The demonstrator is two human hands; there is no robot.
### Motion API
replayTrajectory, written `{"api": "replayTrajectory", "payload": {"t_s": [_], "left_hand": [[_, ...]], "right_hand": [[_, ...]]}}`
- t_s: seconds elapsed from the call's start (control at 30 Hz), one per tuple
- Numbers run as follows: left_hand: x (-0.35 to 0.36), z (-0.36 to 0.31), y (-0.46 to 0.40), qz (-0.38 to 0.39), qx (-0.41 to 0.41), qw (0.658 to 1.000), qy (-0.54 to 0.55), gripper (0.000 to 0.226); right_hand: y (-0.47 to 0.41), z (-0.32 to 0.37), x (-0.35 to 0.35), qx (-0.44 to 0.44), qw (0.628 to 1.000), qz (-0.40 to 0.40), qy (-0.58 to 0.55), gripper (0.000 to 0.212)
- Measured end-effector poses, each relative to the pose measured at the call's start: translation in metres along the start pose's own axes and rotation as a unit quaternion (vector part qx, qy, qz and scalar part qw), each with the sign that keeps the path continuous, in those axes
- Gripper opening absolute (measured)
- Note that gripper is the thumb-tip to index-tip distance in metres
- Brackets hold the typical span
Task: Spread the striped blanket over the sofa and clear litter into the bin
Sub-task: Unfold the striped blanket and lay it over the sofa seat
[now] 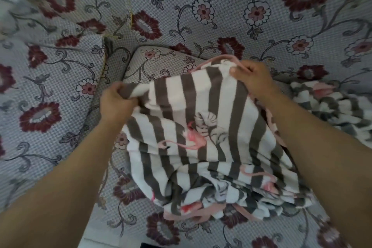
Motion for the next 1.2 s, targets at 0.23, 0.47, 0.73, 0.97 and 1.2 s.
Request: {"api": "replayTrajectory", "payload": {"t_s": [0.23, 0.47, 0.73, 0.97, 1.2], "left_hand": [[-0.001, 0.035, 0.022, 0.188, -0.008, 0.953, -0.235, 0.067], [0.023, 0.084, 0.035, 0.188, -0.139, 0.947, -0.222, 0.060], [0.028, 0.090, 0.023, 0.173, -0.199, 0.963, -0.057, 0.023], [0.040, 0.075, 0.019, 0.177, -0.117, 0.976, 0.045, 0.029], [0.035, 0.059, 0.021, 0.149, -0.106, 0.979, 0.087, 0.013]], "right_hand": [[-0.001, -0.014, -0.003, -0.013, 0.926, -0.026, 0.377, 0.032], [0.037, -0.071, 0.071, 0.006, 0.887, 0.149, 0.436, 0.029], [0.057, -0.142, 0.088, 0.111, 0.864, 0.123, 0.475, 0.079], [0.039, -0.136, 0.122, -0.014, 0.866, 0.071, 0.495, 0.051], [0.032, -0.130, 0.148, -0.119, 0.853, 0.054, 0.505, 0.072]]}}
Point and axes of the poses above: each hand's wrist, its own y-axis away from the middle knuckle, its own x-axis out of the palm, z = x × y, the point moved 4 cm from there along -y, towards the middle knuckle, and after that the axes turned 8 degrees about x, right-handed, at the moved point
